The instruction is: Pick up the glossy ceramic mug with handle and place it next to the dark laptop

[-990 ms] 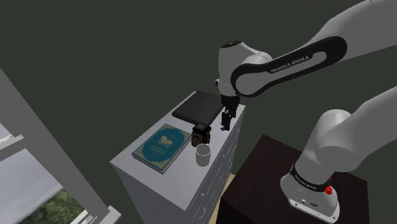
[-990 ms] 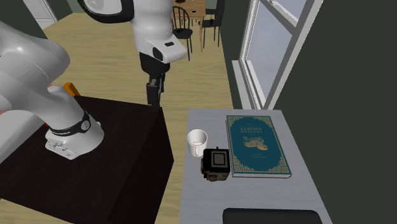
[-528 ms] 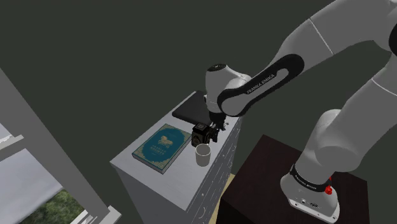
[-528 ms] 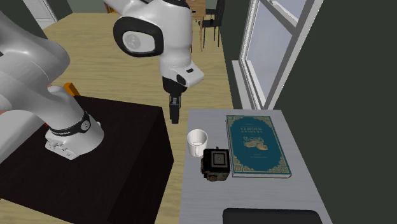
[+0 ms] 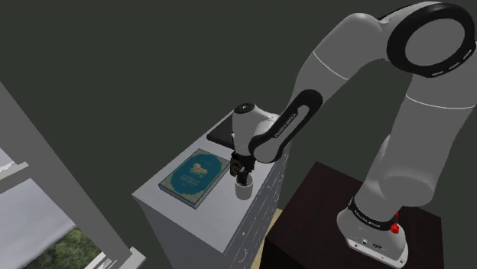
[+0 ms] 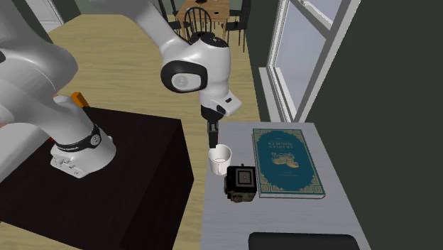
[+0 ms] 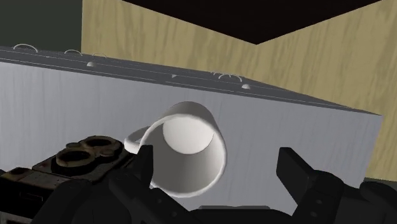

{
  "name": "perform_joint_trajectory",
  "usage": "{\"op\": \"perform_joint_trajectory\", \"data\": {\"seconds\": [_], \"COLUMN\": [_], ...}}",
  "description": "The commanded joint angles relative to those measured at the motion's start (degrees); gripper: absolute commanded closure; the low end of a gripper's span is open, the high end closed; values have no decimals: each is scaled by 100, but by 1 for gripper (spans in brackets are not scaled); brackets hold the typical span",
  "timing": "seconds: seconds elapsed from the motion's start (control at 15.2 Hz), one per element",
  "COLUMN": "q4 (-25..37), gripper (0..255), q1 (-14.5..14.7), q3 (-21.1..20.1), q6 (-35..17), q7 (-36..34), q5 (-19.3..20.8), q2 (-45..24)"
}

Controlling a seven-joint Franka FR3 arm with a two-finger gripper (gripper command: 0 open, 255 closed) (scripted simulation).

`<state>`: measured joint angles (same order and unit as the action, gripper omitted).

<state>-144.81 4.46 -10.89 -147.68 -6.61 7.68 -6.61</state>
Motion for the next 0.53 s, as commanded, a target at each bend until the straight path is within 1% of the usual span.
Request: {"op": "perform_joint_trajectory", "data": {"seconds": [0.0,0.2,0.46], "q4": [238,588,637], "gripper": [0,0,0], "q1": [62,219,298], "q3": [40,155,280], "q6": [-327,-642,-913], "q7": [-213,-463,-583], "q5": [256,548,710], "q2": [-543,-1182,-1505]}}
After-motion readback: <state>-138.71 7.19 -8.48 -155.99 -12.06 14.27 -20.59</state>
